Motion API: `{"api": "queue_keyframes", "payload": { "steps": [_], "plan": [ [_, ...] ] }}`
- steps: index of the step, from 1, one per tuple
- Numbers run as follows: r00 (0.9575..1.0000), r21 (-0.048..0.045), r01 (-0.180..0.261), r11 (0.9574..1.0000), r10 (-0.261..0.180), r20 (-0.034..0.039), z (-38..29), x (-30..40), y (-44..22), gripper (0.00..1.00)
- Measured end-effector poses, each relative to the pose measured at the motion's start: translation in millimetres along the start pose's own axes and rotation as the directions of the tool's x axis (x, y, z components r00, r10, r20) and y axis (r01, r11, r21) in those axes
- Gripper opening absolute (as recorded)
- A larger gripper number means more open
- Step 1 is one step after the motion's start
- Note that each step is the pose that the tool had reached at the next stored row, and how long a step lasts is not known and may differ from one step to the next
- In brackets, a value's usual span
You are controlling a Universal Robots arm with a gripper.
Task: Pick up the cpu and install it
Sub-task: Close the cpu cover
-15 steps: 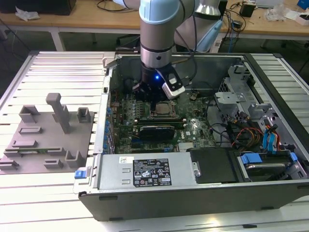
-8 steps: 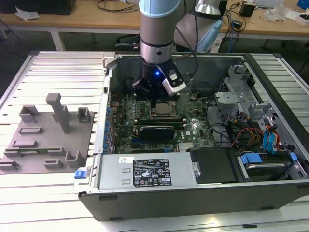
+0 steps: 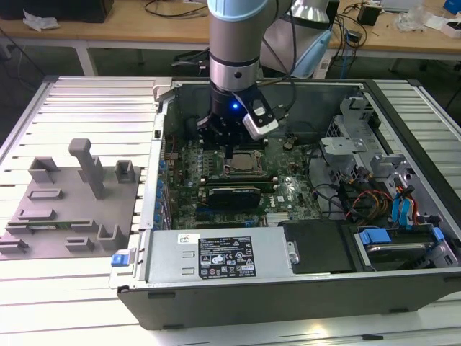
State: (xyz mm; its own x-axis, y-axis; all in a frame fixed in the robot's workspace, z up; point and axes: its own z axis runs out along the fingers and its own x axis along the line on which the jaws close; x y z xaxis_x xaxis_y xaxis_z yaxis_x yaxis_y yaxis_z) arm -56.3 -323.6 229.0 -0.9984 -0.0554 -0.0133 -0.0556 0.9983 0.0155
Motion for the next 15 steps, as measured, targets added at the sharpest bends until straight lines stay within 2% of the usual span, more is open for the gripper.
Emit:
{"api": "queue_keyframes", "payload": {
  "steps": [6,8,12,13,14,15],
  "plan": [
    [1.0000,-0.0002,0.000,1.0000,0.000,0.0002,0.5,-27.0,-1.5,0.11],
    [1.0000,-0.0002,0.000,1.0000,0.000,0.0002,0.5,-32.5,-1.8,0.11],
    [1.0000,-0.0002,0.000,1.0000,0.000,0.0003,0.6,-34.1,-1.9,0.11],
    [1.0000,0.0019,0.000,1.0000,0.000,0.0022,0.7,-34.0,-1.8,0.11],
    [1.0000,0.0114,0.000,0.9999,0.000,0.0044,0.7,-33.9,-1.8,0.11],
    [1.0000,0.0131,0.000,0.9999,0.000,0.0053,0.8,-33.5,-1.8,0.11]
  ]
}}
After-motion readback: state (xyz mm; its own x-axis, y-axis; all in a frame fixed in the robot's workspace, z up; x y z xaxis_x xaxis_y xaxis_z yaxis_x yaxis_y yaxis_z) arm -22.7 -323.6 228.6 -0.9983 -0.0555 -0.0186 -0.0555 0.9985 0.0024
